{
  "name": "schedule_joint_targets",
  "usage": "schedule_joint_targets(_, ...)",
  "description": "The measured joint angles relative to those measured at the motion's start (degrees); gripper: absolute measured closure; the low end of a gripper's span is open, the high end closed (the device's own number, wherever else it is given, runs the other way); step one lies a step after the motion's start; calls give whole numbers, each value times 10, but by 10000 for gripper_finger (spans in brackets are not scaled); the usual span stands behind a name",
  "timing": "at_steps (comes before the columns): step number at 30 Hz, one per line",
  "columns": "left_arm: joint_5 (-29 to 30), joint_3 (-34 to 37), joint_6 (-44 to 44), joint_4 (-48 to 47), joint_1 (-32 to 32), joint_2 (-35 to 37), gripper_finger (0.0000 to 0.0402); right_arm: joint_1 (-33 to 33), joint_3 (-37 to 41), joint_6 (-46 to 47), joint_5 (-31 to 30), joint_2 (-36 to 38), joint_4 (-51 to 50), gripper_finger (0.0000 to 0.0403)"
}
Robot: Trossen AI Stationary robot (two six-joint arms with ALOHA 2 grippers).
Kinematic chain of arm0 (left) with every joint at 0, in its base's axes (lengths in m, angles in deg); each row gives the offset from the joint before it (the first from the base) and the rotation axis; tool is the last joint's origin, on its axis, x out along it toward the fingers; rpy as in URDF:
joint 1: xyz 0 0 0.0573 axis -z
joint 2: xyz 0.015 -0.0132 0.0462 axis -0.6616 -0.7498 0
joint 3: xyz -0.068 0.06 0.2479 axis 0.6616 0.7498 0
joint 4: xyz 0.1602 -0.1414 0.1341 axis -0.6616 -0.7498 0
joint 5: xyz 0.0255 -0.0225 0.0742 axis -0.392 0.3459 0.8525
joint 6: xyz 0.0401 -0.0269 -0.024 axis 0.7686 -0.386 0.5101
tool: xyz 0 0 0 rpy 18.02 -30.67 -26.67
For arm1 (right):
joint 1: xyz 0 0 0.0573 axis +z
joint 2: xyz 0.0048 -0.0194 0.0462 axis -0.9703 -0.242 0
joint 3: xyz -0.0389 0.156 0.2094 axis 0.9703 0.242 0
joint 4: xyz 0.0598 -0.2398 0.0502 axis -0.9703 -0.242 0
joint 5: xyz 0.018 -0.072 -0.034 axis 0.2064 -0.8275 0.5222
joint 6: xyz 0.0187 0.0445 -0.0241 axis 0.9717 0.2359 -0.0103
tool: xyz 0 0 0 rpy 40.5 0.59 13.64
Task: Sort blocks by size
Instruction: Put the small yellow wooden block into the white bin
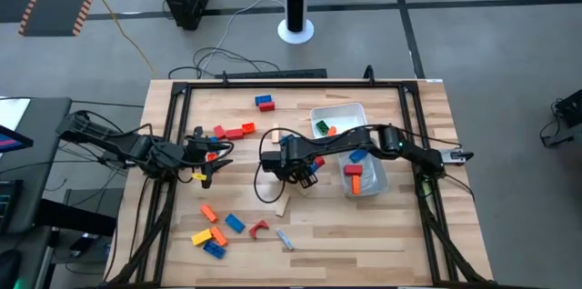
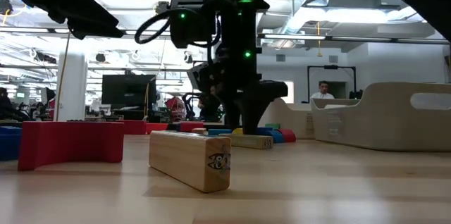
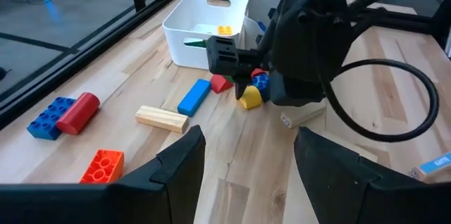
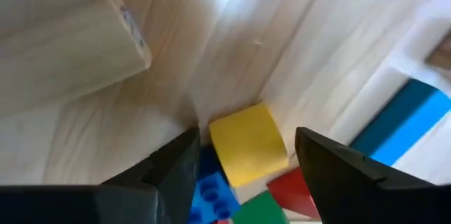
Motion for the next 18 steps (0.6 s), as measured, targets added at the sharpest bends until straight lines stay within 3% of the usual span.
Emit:
schedule_joint_targets(6,-6,0,-4,-7,0,0,194,-4,24,-11,-4,2,14,181)
schedule_joint_targets(12,-7,0,-3,-9,0,0,194,-4,24,-10,-8,2,18,249)
schedule_joint_targets(18,-7,0,-3,-9,0,0,194,-4,9,18,-8,1,8,252)
